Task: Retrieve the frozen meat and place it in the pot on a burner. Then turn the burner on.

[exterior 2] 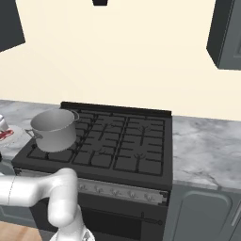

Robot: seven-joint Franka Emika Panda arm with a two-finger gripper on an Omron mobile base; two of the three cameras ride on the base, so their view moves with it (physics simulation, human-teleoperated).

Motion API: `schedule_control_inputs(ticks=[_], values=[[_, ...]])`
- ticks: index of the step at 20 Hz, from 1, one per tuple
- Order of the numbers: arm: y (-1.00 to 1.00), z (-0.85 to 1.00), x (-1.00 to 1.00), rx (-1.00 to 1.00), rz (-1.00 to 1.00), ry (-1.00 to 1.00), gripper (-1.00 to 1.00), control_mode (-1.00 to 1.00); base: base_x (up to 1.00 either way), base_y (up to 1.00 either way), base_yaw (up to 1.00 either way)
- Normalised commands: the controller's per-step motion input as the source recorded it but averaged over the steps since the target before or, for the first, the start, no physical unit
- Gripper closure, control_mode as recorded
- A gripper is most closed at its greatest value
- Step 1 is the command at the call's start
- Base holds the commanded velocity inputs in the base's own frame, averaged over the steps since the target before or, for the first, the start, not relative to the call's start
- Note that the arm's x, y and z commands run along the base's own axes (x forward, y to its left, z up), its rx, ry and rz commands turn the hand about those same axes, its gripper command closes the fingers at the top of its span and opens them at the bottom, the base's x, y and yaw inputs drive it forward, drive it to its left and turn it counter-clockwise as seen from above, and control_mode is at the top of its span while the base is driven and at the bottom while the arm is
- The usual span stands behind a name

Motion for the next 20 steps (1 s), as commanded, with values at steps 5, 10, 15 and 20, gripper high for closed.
schedule_control_inputs(ticks=[5, 10, 15, 20], values=[[0.02, -0.35, 0.07, -0.02, 0.00, 0.06, -1.00, -1.00, 0.00, 0.00, 0.00], [0.00, -0.44, 0.06, 0.00, 0.00, 0.02, -1.00, -1.00, 0.00, 0.00, 0.00], [0.00, -0.36, 0.06, 0.00, 0.00, 0.00, -1.00, -1.00, 0.00, 0.00, 0.00], [0.00, -0.35, 0.09, 0.00, 0.00, 0.03, -1.00, -1.00, 0.00, 0.00, 0.00]])
